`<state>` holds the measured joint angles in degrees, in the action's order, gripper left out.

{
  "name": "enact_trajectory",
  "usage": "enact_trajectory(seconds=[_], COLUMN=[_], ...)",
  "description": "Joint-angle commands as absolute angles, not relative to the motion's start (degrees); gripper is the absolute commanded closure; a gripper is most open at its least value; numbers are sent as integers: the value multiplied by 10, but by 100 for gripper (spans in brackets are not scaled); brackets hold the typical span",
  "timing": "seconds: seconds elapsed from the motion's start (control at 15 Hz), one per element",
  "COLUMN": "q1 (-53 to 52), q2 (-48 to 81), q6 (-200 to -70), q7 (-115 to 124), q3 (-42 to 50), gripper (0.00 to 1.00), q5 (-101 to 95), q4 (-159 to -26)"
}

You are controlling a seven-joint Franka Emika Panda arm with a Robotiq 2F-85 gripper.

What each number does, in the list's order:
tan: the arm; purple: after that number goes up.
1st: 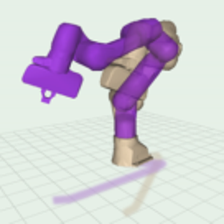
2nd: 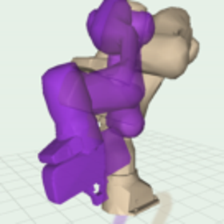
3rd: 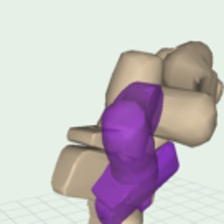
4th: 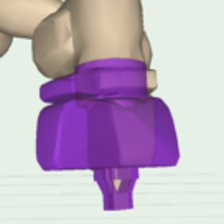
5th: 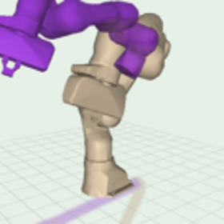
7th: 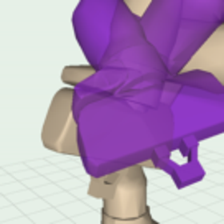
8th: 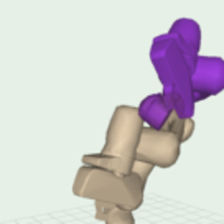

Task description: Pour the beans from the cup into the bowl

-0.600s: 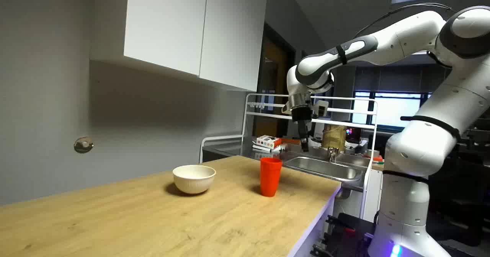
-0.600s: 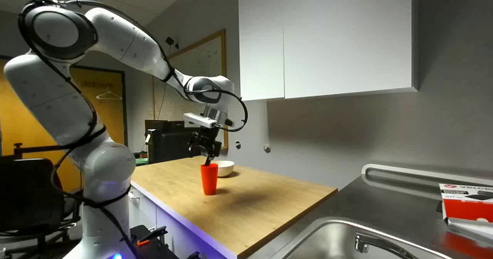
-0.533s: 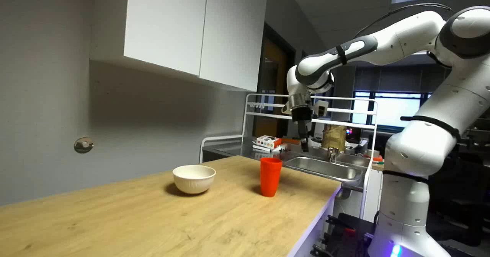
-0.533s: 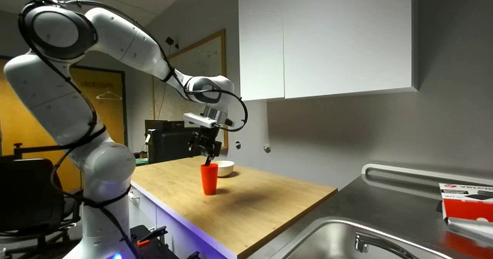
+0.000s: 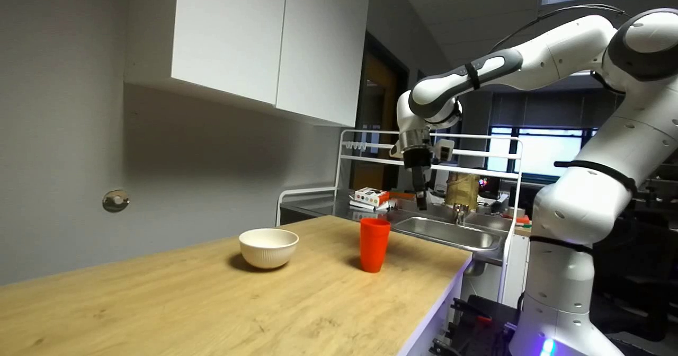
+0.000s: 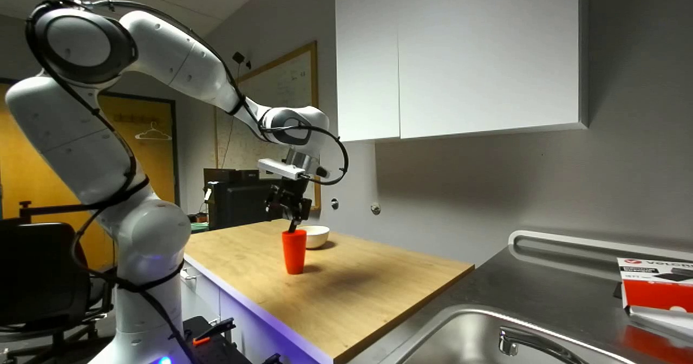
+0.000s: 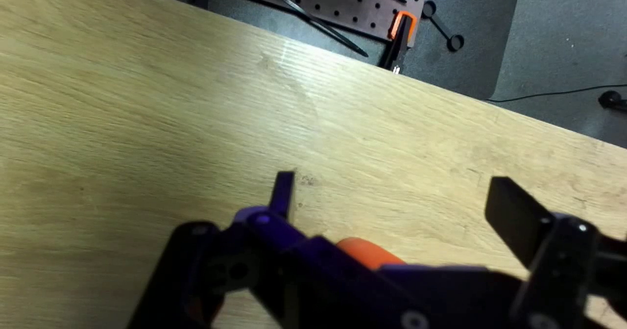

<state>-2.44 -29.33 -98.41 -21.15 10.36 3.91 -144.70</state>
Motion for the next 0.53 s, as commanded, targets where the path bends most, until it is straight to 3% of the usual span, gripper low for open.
enact_trajectory(seconds=[0.0, 0.47], q1=[-14, -13], q2=[-292, -267], q6=[-982, -987], q7=[-215, -194], q3=[94, 85], gripper=[0, 0], q5=[43, 46], q4=[-1446, -1427])
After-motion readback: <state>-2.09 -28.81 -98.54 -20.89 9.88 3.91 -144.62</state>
